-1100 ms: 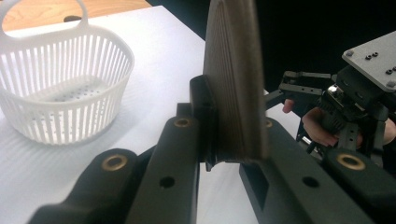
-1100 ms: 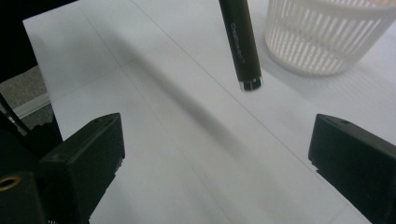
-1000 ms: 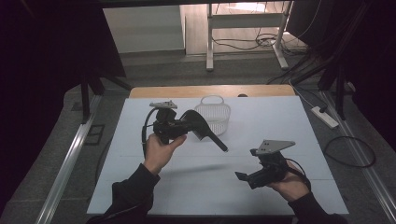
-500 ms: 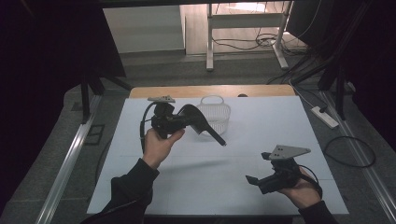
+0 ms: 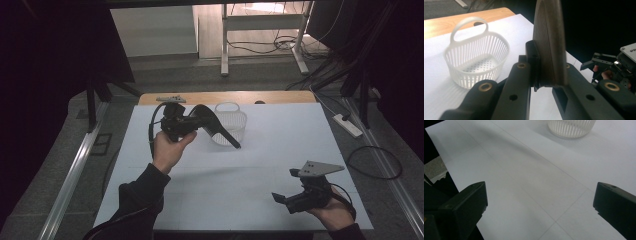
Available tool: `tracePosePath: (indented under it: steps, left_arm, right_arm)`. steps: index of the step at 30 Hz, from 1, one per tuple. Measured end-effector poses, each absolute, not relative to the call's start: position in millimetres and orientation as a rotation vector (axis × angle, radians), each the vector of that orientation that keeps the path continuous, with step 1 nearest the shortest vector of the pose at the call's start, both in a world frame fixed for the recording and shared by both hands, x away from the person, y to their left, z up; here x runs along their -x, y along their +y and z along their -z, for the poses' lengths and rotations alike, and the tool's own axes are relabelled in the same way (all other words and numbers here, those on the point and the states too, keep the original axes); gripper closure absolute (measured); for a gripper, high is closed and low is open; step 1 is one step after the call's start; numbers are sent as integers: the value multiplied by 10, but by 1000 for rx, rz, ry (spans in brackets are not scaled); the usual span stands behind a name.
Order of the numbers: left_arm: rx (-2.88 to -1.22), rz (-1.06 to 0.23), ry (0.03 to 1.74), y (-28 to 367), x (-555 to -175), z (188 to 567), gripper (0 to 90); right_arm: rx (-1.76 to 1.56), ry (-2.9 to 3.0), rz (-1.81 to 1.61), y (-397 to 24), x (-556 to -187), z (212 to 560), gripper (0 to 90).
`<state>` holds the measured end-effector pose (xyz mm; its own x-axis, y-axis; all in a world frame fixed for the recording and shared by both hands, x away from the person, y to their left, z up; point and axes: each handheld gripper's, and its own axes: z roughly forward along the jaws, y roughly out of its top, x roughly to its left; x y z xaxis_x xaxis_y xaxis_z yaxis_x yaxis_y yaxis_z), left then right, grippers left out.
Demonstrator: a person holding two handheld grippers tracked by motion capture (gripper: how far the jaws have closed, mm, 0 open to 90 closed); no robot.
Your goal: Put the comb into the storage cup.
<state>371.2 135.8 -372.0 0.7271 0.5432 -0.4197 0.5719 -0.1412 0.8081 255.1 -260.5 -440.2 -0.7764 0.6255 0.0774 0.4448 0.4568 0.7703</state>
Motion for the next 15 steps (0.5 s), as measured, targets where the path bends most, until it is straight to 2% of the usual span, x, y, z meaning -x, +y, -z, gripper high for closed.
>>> tracePosePath:
  steps: [15]
  left_arm:
    - [-1774,-5,899,1431,-3851,3595,867]
  right_arm:
    - [-1038,2443,-1172,-2856,-2402,4432,0]
